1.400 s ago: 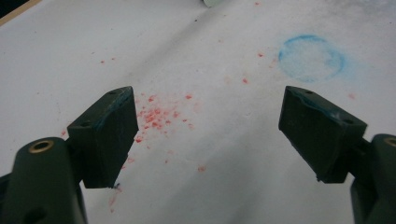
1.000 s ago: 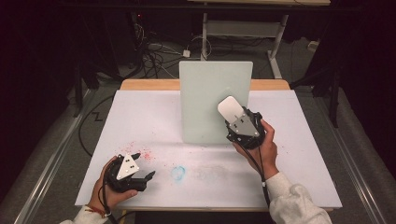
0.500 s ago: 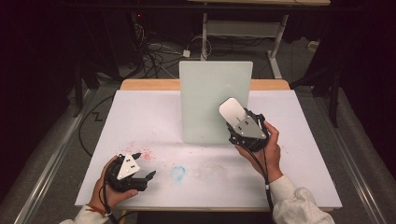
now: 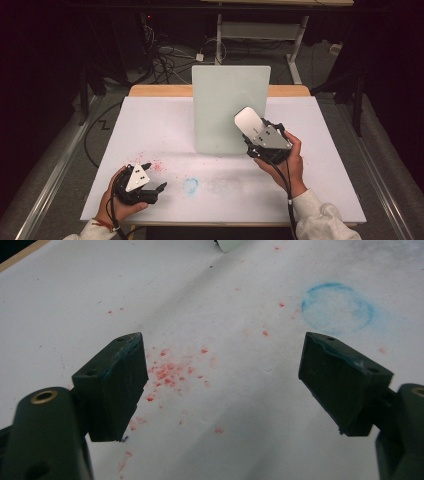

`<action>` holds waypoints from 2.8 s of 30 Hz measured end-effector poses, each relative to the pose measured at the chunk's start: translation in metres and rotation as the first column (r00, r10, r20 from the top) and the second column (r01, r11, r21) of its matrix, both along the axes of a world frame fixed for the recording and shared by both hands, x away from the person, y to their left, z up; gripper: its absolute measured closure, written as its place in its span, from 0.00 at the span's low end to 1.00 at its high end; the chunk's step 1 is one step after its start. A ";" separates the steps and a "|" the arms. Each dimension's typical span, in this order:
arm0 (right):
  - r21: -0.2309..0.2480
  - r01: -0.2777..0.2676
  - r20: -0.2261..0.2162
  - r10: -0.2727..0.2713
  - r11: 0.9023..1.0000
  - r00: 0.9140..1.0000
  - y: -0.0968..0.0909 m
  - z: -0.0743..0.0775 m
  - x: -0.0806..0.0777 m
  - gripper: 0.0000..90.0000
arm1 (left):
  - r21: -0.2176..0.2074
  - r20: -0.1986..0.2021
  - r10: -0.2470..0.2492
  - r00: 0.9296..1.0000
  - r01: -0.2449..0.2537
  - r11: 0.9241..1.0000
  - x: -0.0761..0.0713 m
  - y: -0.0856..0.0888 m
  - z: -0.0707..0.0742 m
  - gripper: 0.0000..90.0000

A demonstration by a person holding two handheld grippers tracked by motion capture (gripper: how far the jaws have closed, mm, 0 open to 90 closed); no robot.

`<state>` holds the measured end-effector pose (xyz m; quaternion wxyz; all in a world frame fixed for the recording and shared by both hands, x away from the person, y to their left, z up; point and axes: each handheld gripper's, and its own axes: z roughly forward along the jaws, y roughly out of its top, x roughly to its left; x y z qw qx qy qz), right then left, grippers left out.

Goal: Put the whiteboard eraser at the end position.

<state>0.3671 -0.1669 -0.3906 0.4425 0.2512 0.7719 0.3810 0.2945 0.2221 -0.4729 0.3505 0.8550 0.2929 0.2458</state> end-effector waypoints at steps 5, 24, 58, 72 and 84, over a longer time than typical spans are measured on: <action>0.025 -0.034 -0.030 0.035 0.999 0.999 -0.004 0.004 -0.003 0.34 | -0.001 0.004 0.002 1.000 -0.002 1.000 -0.001 0.000 0.000 0.21; 0.007 -0.190 -0.125 0.189 0.982 0.974 0.005 0.003 -0.013 0.34 | 0.000 0.005 0.005 1.000 -0.005 1.000 -0.002 0.001 0.001 0.21; -0.109 -0.387 -0.364 0.326 0.915 0.872 0.014 -0.021 -0.014 0.34 | 0.010 -0.005 -0.006 1.000 0.006 1.000 -0.001 -0.001 -0.001 0.21; -0.161 -0.467 -0.469 0.349 0.870 0.811 0.021 -0.031 -0.015 0.34 | 0.013 -0.007 -0.009 1.000 0.009 1.000 -0.001 -0.001 -0.001 0.21; -0.194 -0.531 -0.531 0.367 0.825 0.763 0.033 -0.041 -0.020 0.34 | 0.022 -0.014 -0.014 1.000 0.015 1.000 -0.001 -0.002 -0.002 0.21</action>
